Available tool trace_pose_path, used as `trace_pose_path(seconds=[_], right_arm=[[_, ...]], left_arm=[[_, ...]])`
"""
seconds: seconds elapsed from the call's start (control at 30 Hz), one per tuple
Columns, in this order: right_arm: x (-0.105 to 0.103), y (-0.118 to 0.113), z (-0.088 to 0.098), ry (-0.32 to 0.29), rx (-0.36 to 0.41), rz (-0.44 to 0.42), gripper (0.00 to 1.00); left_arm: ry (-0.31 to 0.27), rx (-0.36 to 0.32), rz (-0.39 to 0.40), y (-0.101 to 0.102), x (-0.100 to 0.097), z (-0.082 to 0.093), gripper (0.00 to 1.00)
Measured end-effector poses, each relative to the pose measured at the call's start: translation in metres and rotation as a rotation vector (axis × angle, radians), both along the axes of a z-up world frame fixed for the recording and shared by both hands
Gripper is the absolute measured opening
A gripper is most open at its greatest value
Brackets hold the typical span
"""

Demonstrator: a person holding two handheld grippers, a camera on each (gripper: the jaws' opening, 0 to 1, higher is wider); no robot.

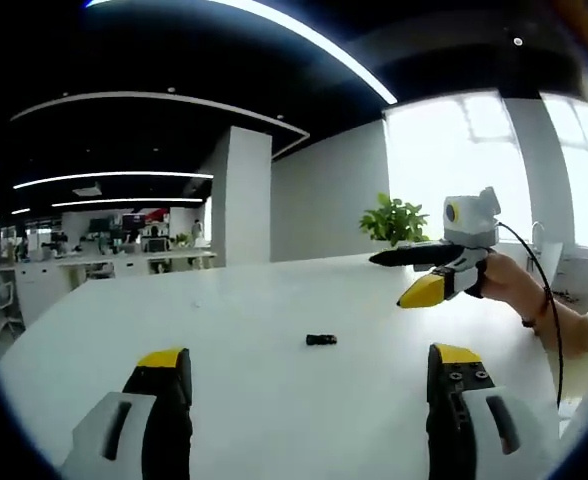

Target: Snap the two parts of the plastic buckle together until the buckle closes and remains connected.

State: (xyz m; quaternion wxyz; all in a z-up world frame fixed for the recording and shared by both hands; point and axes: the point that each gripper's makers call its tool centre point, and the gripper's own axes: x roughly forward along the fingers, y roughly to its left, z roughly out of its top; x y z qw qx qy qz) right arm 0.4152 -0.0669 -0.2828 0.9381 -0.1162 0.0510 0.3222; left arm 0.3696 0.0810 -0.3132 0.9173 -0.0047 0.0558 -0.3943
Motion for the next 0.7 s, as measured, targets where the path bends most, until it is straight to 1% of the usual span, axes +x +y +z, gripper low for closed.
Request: trace_pose_path(seconds=[0.07, 0.17, 0.23, 0.3, 0.37, 0.43, 0.63, 0.7], right_arm=[[-0.006, -0.003, 0.002, -0.01, 0.005, -0.012, 0.99], [-0.017, -0.007, -0.001, -0.007, 0.002, -0.018, 0.98], [-0.022, -0.009, 0.001, -0.026, 0.015, -0.02, 0.97], [-0.027, -0.011, -0.003, -0.013, 0.006, -0.022, 0.97], [-0.033, -0.012, -0.006, -0.013, 0.009, -0.023, 0.97], [-0.041, -0.013, -0.006, -0.022, 0.026, -0.019, 0.97], [-0.053, -0.016, -0.004, -0.041, 0.02, -0.02, 0.98], [-0.057, -0.017, -0.005, -0.035, 0.024, -0.023, 0.98]], left_arm=[[-0.002, 0.004, -0.002, -0.001, 0.0, 0.0, 0.99], [0.0, 0.017, -0.01, -0.001, -0.003, -0.001, 0.99], [0.008, 0.03, -0.019, -0.003, -0.009, -0.003, 0.99], [-0.003, 0.049, -0.029, -0.004, -0.014, -0.004, 0.99], [-0.008, 0.061, -0.027, -0.004, -0.018, -0.003, 0.99], [-0.018, 0.06, -0.031, -0.004, -0.024, 0.0, 0.99], [-0.032, 0.083, -0.042, -0.005, -0.038, 0.003, 0.99], [-0.038, 0.071, -0.036, -0.003, -0.04, 0.005, 0.99]])
